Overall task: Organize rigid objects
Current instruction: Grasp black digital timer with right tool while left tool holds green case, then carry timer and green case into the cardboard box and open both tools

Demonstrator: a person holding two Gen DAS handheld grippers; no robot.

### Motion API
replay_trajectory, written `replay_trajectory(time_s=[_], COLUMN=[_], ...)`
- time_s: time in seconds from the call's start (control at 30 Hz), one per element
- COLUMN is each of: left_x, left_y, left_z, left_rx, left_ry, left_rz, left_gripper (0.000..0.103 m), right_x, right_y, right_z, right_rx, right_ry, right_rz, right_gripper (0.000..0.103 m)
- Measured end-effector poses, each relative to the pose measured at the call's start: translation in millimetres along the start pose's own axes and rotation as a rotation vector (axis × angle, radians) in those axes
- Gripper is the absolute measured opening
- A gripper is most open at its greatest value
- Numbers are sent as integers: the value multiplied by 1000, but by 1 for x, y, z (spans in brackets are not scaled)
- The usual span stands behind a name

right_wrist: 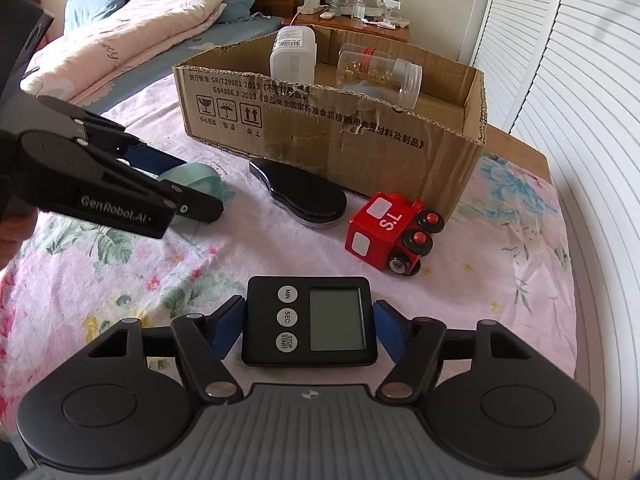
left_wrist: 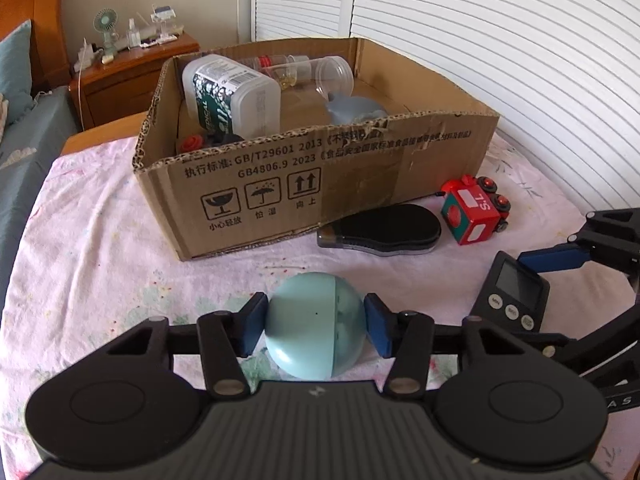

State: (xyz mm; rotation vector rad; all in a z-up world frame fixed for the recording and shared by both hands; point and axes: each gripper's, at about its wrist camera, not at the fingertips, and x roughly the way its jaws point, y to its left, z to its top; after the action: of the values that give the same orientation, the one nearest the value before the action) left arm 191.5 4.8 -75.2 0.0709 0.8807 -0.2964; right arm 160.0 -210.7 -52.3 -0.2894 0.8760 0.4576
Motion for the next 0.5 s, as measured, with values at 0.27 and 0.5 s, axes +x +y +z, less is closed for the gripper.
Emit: replay_trajectory(time_s=[0.27,0.5], left_x=[-11,-28], left_y=[-2,-7], left_z=[0,3], left_rx=[75,150], left_ry=[32,38], left_rz=[-26,-48], left_gripper=[52,52], right_x=[-16,-33], right_y=[-1,-7], right_z=[3,14], right_rx=[-32,-43], right_ry=[1,-20], right_rz=[-4,-1], right_gripper=[74,74])
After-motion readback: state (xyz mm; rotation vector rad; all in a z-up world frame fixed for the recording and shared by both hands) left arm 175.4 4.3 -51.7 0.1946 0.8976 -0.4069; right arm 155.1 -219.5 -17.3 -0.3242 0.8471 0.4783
